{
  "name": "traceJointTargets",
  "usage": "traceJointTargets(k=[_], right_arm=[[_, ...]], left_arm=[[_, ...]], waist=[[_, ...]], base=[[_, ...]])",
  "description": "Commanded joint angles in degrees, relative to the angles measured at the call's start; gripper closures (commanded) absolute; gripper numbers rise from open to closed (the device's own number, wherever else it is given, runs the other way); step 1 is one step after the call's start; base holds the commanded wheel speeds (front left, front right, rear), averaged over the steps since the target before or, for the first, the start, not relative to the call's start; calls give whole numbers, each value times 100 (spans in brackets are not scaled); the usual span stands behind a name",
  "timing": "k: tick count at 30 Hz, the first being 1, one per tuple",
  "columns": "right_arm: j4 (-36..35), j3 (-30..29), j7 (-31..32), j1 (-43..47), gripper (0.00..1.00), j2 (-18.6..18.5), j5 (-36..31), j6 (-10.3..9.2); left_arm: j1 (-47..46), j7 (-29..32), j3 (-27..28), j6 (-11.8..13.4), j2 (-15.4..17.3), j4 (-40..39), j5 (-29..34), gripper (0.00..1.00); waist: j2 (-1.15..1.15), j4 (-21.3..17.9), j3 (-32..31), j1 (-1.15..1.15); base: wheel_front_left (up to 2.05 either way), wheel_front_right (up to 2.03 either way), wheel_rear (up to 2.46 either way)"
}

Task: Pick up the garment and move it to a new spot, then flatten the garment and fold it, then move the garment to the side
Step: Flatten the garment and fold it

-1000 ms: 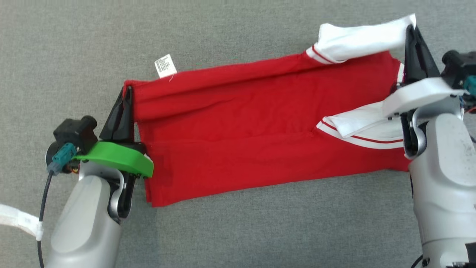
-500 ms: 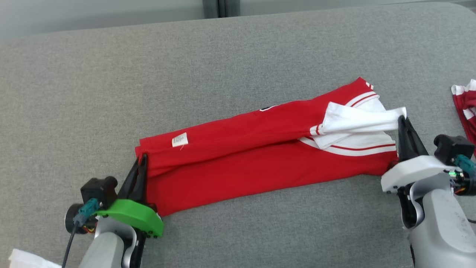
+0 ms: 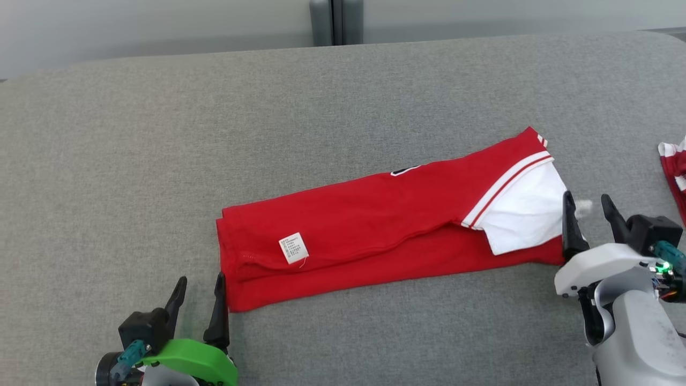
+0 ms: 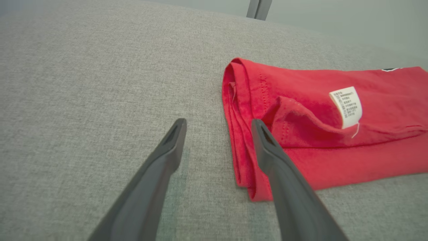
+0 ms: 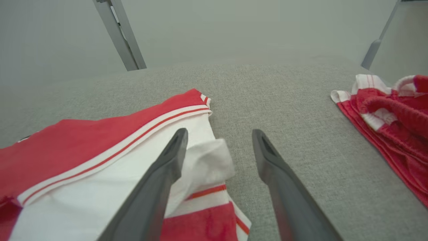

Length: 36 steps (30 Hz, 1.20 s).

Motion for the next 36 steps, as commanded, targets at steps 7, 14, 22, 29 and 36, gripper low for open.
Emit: traceJointTargets(k=[7,14,22,29,36], right_arm=[[492,-149,-23,-643,0,-25,-515,-10],[1775,-889,35,-995,0,-24,-1252,-10],[3336,-733,158,-1004,100,64,-842,-5],[2373,-1205,14,-900,100,-67,-798,-18],[1446,-1434,-10,-438,100,-30,-720,-12]], left_arm=[[-102,5,-57,10,-78,-189,64,0],[-231,5,-122,10,-117,-169,0,0],[-189,5,-64,10,-117,-201,-19,0],[-77,5,6,10,-93,-236,52,0],[66,5,-22,10,-116,-226,126,0]], waist=[[0,382,139,0],[0,635,156,0],[0,649,175,0],[0,295,25,0],[0,-259,-232,0]], base=[[0,0,0],[0,0,0],[0,0,0],[0,0,0],[0,0,0]])
